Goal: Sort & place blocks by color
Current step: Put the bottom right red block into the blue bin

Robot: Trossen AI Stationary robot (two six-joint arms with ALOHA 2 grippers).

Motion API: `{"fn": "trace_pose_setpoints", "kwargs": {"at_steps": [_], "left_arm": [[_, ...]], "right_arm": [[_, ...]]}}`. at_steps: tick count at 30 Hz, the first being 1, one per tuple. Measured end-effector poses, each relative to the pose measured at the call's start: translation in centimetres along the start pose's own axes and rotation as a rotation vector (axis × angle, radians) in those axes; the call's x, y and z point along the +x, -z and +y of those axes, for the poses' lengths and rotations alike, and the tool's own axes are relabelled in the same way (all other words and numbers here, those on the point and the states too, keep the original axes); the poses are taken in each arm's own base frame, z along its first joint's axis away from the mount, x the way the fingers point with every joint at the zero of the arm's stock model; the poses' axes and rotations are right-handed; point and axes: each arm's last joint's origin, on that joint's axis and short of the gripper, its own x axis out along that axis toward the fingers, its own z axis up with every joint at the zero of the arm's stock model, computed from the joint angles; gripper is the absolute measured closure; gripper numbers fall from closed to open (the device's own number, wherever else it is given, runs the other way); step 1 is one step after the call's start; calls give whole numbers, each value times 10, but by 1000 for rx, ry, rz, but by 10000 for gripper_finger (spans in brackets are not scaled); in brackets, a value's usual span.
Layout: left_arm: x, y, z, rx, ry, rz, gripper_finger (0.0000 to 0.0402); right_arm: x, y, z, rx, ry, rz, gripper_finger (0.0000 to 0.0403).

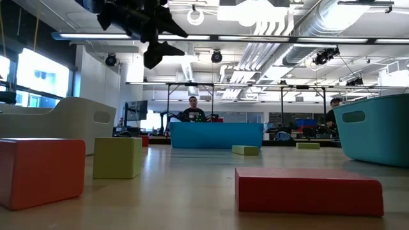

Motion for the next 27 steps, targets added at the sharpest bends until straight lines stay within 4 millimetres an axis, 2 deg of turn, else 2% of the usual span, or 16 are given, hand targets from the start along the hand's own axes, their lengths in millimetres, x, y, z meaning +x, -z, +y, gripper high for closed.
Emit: {"fn": "trace_pose_setpoints", "kwargs": {"at_steps": [7, 13, 27], "left_arm": [[5, 4, -9, 17, 28, 22, 190], [7, 7, -14, 26, 42, 33, 190], [8, 7, -15, 29, 38, 32, 190]], "right_arm": [[4, 6, -6, -2, 44, 25, 182], [16, 4, -7, 2, 73, 2, 182], [30, 1, -8, 17, 125, 11, 182]]}}
